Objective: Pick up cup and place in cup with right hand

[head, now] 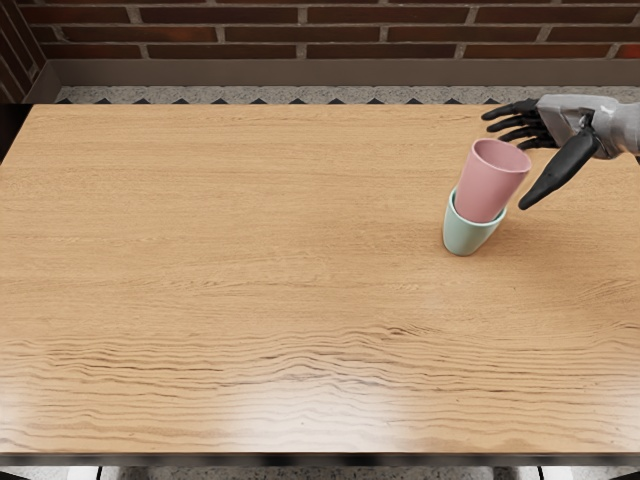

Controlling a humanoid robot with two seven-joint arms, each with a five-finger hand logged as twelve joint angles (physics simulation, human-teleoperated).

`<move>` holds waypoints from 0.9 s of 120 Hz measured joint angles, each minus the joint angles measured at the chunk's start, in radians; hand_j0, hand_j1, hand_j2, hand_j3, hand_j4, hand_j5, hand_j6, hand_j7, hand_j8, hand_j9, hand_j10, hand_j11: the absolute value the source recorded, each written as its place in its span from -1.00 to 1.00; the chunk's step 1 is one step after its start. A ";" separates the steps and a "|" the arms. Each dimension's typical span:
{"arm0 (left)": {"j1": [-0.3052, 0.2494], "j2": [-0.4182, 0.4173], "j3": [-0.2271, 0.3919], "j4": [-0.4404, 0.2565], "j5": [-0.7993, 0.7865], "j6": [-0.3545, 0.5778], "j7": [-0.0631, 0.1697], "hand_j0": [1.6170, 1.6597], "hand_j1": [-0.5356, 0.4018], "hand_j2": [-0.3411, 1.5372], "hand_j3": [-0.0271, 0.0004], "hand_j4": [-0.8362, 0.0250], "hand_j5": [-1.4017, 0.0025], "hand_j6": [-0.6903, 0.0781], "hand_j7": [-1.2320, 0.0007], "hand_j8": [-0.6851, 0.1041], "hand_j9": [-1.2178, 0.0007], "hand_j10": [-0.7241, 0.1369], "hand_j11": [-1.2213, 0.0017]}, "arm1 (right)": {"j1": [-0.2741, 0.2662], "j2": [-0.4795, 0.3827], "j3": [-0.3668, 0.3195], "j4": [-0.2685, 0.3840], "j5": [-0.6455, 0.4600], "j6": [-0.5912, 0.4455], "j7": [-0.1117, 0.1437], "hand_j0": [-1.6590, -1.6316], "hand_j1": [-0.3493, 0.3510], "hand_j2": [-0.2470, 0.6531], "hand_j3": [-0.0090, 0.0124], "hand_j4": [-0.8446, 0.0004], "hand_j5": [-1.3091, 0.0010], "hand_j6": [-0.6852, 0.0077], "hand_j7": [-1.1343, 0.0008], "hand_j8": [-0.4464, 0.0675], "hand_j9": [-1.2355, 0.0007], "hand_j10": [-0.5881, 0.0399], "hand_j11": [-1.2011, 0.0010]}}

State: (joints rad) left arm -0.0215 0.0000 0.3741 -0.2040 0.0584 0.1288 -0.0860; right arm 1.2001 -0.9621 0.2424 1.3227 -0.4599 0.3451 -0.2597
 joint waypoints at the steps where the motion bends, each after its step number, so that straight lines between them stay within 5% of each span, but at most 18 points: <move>1: 0.000 0.000 0.000 0.000 0.000 0.000 0.000 0.92 0.89 -0.64 0.96 0.94 1.00 0.80 1.00 0.74 1.00 0.68 1.00 | 0.000 0.000 0.000 0.000 0.000 0.000 0.000 -0.92 -0.50 -0.51 -0.16 0.64 0.69 0.54 0.65 0.19 0.68 0.39 0.67; 22: 0.000 0.000 0.000 0.000 0.000 0.000 0.000 0.92 0.89 -0.64 0.96 0.94 1.00 0.80 1.00 0.74 1.00 0.68 1.00 | 0.000 -0.018 0.029 -0.017 0.040 0.011 0.001 -0.92 -0.70 -0.49 -0.16 0.78 0.82 0.71 0.79 0.39 0.81 0.58 0.80; 54: 0.000 0.000 0.000 0.000 0.000 0.000 0.000 0.92 0.89 -0.64 0.96 0.94 1.00 0.80 1.00 0.74 1.00 0.68 1.00 | -0.002 -0.196 0.051 -0.016 0.439 0.233 0.001 -0.93 -0.83 -0.47 -0.16 0.88 0.90 0.83 0.88 0.54 0.89 0.71 0.89; 83: 0.000 0.000 0.000 0.000 0.000 0.000 0.000 0.92 0.89 -0.64 0.96 0.94 1.00 0.80 1.00 0.74 1.00 0.68 1.00 | -0.002 -0.093 0.058 0.001 0.630 0.263 -0.001 -0.93 -0.87 -0.47 -0.16 0.91 0.92 0.87 0.91 0.59 0.92 0.75 0.91; 108: -0.006 0.000 -0.001 -0.006 0.000 0.000 0.000 0.92 0.89 -0.64 0.96 0.94 1.00 0.80 1.00 0.74 1.00 0.68 1.00 | -0.001 -0.028 0.060 0.012 0.678 0.266 -0.001 -0.93 -0.88 -0.47 -0.16 0.92 0.93 0.88 0.92 0.60 0.92 0.76 0.92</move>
State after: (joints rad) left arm -0.0274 0.0000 0.3730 -0.2100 0.0584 0.1288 -0.0860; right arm 1.1995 -0.9896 0.3028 1.3351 0.2180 0.6108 -0.2607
